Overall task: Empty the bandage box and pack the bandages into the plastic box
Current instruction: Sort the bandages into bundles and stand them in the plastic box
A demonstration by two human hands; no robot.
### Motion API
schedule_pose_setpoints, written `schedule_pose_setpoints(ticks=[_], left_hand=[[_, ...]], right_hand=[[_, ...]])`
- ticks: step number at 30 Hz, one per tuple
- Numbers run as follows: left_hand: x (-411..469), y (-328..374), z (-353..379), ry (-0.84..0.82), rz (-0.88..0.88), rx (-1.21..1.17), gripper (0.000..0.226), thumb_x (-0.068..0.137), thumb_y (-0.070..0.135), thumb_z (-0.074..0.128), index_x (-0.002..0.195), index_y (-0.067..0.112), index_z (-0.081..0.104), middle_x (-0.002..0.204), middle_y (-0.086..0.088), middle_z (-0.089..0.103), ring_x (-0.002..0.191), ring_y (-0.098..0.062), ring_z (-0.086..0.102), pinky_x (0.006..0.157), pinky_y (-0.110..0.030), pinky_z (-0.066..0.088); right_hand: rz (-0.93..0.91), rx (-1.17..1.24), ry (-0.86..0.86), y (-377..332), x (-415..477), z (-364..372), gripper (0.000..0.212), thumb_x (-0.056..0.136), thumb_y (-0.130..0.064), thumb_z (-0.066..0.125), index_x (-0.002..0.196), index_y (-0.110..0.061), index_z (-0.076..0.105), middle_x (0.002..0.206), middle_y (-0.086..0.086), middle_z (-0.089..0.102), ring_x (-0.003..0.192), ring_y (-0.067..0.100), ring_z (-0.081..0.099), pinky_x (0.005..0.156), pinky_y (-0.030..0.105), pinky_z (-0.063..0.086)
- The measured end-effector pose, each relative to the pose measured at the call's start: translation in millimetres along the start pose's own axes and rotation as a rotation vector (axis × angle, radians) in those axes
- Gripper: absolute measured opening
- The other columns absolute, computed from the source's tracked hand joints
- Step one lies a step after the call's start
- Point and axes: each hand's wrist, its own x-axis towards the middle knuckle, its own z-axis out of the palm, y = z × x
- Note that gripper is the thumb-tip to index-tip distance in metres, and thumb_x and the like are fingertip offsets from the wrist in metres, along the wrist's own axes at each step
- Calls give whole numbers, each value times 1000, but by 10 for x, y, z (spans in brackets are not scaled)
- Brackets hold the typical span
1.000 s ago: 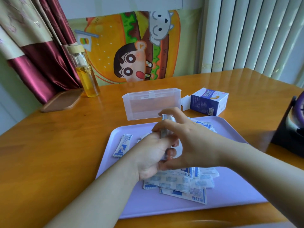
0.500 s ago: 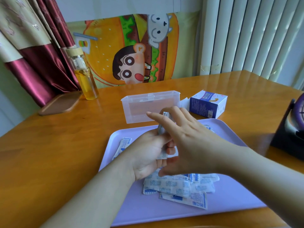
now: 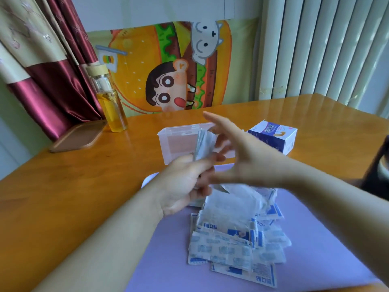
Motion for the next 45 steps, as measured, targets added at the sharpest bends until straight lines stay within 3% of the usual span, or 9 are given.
schedule_pose_setpoints(ticks=[4, 9, 14, 18, 21, 27, 31, 36, 45], left_hand=[[179, 139, -249, -81, -45, 28, 8, 92, 13, 54, 89, 8, 60, 54, 8, 28, 40, -2, 23, 42, -14, 28], [429, 267, -326, -129, -61, 86, 10, 90, 1, 52, 91, 10, 56, 55, 6, 30, 39, -2, 24, 39, -13, 26], [622, 309, -374, -64, 20, 98, 18, 90, -1, 52, 86, 15, 60, 54, 6, 40, 35, -1, 27, 37, -13, 29], [688, 304, -380, 5, 125, 174, 19, 89, 0, 55, 90, 17, 62, 52, 9, 46, 38, -2, 37, 44, -16, 40], [689, 343, -462, 25, 217, 241, 21, 88, 1, 56, 88, 20, 65, 56, 12, 59, 54, -4, 54, 60, -22, 54], [613, 472, -781, 10, 339, 387, 20, 76, 36, 61, 93, 36, 73, 102, 12, 72, 102, -7, 63, 89, -29, 47], [716, 387, -1003, 392, 373, 510, 17, 93, 36, 54, 105, 35, 65, 104, 21, 63, 103, -2, 55, 93, -28, 43], [967, 105, -1105, 679, 251, 411, 26, 96, 28, 48, 119, 27, 60, 113, 9, 57, 108, -14, 52, 95, -34, 43], [1082, -31, -1117, 550, 108, 322, 45, 89, 13, 48, 132, 27, 48, 115, -3, 59, 94, -25, 61, 70, -29, 45]], right_hand=[[214, 485, -52, 185, 297, -69, 24, 72, -30, 72, 96, -26, 71, 83, 2, 65, 79, 15, 57, 77, 34, 43], [275, 641, -29, 233, 547, 42, 6, 82, -10, 66, 87, -8, 69, 86, 17, 65, 81, 21, 57, 87, 38, 47], [231, 531, 101, 279, 722, 95, 8, 87, -11, 64, 82, -16, 68, 65, -7, 66, 58, -1, 57, 60, 11, 42], [175, 287, 233, 324, 792, 122, 6, 82, -34, 68, 83, -29, 70, 84, 17, 70, 68, 26, 58, 76, 49, 49], [117, 188, 307, 270, 829, 108, 3, 84, -34, 66, 83, -31, 68, 89, 18, 69, 79, 37, 61, 79, 52, 48], [43, 376, 338, 165, 961, 21, 12, 89, -11, 61, 99, -8, 67, 88, 0, 71, 75, -1, 65, 69, 13, 51], [111, 252, 433, 207, 1158, -74, 16, 91, -16, 59, 105, -10, 66, 79, -14, 63, 55, -16, 55, 52, 1, 38], [245, -70, 321, 392, 1455, 62, 16, 90, -18, 60, 85, -3, 63, 67, 2, 55, 50, 9, 42, 37, 8, 28], [722, 13, -104, 587, 1851, 441, 30, 83, -12, 69, 108, 0, 58, 110, 13, 66, 96, 21, 65, 90, 30, 52]])
